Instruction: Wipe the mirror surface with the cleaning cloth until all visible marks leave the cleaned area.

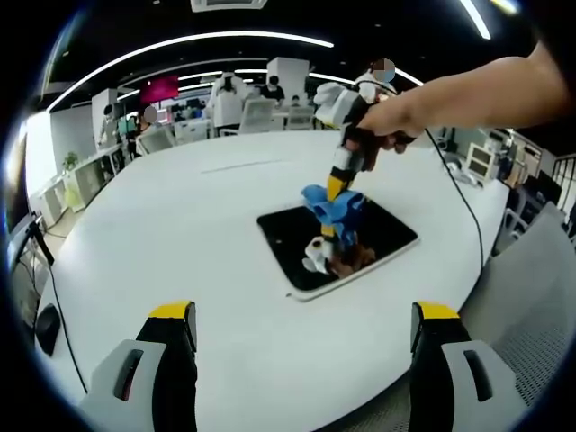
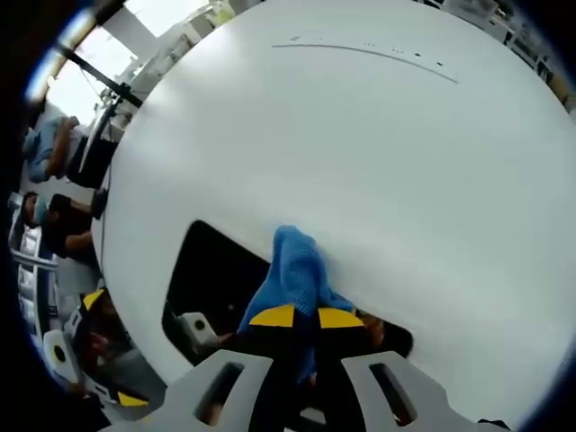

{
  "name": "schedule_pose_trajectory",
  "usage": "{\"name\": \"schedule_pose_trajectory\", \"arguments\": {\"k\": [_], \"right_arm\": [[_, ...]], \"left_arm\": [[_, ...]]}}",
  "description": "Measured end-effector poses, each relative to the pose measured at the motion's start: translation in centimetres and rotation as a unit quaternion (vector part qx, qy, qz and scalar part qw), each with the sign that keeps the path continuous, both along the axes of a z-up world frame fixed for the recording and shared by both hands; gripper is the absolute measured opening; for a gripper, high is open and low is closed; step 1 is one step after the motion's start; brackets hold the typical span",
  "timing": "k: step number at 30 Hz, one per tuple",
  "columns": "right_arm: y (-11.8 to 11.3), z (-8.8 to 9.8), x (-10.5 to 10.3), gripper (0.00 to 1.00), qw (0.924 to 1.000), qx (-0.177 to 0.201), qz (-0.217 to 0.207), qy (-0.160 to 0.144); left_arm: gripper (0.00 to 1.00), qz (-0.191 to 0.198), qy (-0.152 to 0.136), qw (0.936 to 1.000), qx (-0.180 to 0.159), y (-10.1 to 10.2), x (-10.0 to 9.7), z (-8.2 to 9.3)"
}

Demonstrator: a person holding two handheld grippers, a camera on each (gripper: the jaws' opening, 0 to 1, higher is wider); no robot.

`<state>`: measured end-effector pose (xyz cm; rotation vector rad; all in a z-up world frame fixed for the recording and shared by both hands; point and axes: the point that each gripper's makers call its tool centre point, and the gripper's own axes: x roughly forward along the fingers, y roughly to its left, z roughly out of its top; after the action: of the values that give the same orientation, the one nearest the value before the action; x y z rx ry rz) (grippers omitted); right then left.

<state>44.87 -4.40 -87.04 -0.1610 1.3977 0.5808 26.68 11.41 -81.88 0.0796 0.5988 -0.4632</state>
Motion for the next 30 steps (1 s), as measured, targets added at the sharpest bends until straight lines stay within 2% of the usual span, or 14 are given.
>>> {"name": "schedule_pose_trajectory", "arguments": {"k": [5,13,15,22,30], "right_arm": [[-0.8,0.0,0.0,0.02,1.0,-0.008,-0.002,-0.001],[-0.7,-0.2,0.3,0.02,0.9999,-0.012,0.001,-0.009],[-0.8,-0.1,0.2,0.01,0.9999,-0.003,-0.013,-0.006],[-1.5,0.2,-0.4,0.01,0.9998,-0.01,-0.012,-0.009],[-1.4,0.3,-0.9,0.01,0.9993,-0.019,-0.015,-0.027]], "left_arm": [[1.0,0.001,-0.001,1.0,-0.001,0.1,0.0,0.1],[1.0,0.001,-0.002,1.0,0.0,0.1,0.0,0.1],[1.0,0.002,-0.002,1.0,0.0,0.1,0.0,0.1],[1.0,0.004,-0.003,1.0,0.0,0.2,0.1,0.1],[1.0,0.003,-0.005,1.0,0.002,0.2,0.2,0.1]]}}
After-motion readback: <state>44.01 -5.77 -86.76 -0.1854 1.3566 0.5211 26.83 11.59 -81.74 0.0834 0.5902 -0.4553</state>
